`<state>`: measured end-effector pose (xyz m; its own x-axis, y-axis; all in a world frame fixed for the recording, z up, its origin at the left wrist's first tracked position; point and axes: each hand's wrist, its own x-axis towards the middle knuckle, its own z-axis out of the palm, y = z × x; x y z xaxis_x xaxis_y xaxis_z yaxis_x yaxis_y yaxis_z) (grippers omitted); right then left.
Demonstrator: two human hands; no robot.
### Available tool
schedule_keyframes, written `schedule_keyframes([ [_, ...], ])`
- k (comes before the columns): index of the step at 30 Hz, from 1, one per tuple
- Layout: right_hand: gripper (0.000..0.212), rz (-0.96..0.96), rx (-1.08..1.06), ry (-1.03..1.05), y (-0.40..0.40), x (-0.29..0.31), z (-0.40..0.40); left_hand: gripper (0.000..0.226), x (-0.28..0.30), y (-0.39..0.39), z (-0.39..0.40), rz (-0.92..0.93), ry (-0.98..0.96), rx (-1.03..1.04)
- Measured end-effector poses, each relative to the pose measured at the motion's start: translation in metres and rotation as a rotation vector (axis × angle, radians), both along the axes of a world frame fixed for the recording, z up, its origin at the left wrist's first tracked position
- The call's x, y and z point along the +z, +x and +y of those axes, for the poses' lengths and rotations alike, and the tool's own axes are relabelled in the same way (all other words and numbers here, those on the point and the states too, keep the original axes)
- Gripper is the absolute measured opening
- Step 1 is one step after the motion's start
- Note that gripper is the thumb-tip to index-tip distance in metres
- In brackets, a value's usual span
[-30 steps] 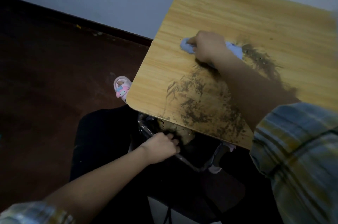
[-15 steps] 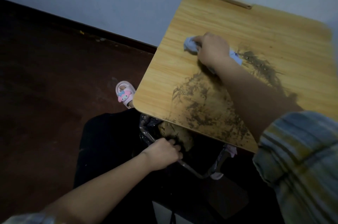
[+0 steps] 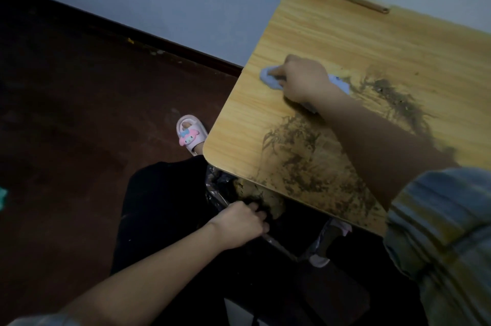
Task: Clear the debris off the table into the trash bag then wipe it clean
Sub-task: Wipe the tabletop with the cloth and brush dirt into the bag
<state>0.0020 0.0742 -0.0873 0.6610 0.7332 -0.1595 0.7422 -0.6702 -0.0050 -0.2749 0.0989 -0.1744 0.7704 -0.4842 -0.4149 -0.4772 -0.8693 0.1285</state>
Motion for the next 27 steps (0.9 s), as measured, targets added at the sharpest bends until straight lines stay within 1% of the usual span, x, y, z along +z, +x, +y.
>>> schedule_keyframes([
  [3,0.033,0.024,0.171,-0.016,-0.032,0.002,-0.014,0.026,0.002,-0.001,-0.003,-0.007,0.008,-0.007],
  [6,0.035,0.072,0.290,0.006,-0.063,0.005,-0.034,0.026,0.007,-0.007,-0.009,0.000,0.019,-0.010],
  [11,0.038,0.120,0.384,0.004,-0.103,0.009,-0.063,0.029,0.012,-0.016,-0.011,-0.015,0.030,0.028],
  [15,0.035,0.191,0.458,-0.029,-0.121,0.016,-0.075,0.031,0.016,-0.021,-0.012,-0.033,0.027,0.065],
  [17,0.036,0.199,0.428,0.015,-0.117,0.023,-0.072,0.031,0.018,-0.025,-0.015,-0.036,0.018,0.073],
  [19,0.038,0.125,0.295,0.096,-0.109,0.026,-0.062,0.032,0.021,-0.029,-0.013,-0.028,0.027,0.067],
  [20,0.040,0.087,0.226,0.104,-0.106,0.026,-0.054,0.033,0.022,-0.030,-0.012,-0.041,0.032,0.070],
  [23,0.044,0.071,0.109,0.042,-0.112,0.024,-0.025,0.035,0.022,-0.031,-0.010,-0.054,0.032,0.074],
  [25,0.045,0.093,0.094,-0.013,-0.123,0.020,-0.013,0.036,0.021,-0.032,-0.008,-0.056,0.031,0.077],
  [27,0.043,0.097,0.138,-0.055,-0.131,0.018,-0.010,0.036,0.022,-0.033,-0.006,-0.068,0.029,0.079],
])
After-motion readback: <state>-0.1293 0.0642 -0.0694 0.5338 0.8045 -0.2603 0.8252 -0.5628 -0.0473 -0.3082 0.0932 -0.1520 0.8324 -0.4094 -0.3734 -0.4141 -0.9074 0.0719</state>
